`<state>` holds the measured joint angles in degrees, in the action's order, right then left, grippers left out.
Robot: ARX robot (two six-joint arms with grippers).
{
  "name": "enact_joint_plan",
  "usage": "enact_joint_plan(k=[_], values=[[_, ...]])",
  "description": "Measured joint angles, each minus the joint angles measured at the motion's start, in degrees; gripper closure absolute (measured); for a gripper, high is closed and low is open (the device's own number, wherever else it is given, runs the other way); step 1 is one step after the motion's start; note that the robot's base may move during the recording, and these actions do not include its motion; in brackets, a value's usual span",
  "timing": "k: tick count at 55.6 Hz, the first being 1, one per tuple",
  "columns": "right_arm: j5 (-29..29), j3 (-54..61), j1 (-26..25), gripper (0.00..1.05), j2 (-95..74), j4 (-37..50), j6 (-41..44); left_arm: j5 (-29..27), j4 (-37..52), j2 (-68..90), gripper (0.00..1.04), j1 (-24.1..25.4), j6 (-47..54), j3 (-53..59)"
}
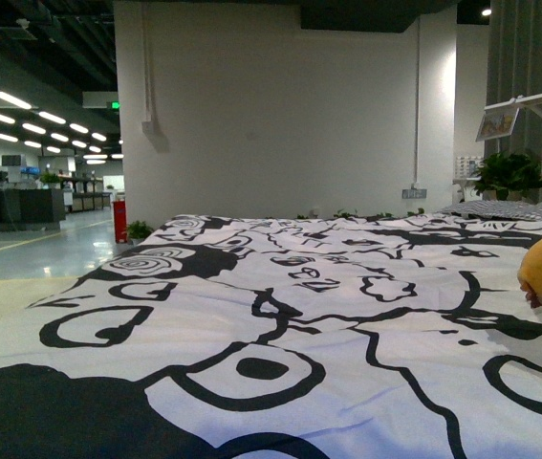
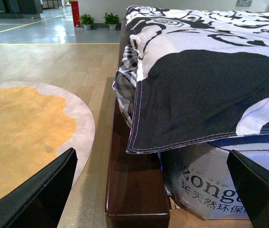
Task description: Put away toys
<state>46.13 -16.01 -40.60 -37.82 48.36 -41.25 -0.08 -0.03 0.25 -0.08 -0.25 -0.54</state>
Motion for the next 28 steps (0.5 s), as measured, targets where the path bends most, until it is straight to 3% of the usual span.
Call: enact_joint_plan(k=[5,12,15,20,28], values=[[-0.39,-0.15,0.11,1.00,0.20,-0.59,0.59,0.00,0.00,0.00,0.06,0.00,0.02,0.00],[-11.91,-5.18,5.25,1.00,7.52,-29.05,19.50,0.02,0.00,0.00,0.06,0.00,0.02,0.00],[-14.71,-4.39,8.04,1.00,10.91,-36.96,26.38,0.00,0.00,0.00,0.06,0.00,0.02,0.00],[-19.30,-1.44,12.76,1.00,14.29,-41.55,34.36,0.02,0.00,0.00,0.06,0.00,0.02,0.00],[-25.70,1.99,18.60,1.00,18.40,-42.05,38.60,0.02,0.00,0.00,0.06,0.00,0.02,0.00]])
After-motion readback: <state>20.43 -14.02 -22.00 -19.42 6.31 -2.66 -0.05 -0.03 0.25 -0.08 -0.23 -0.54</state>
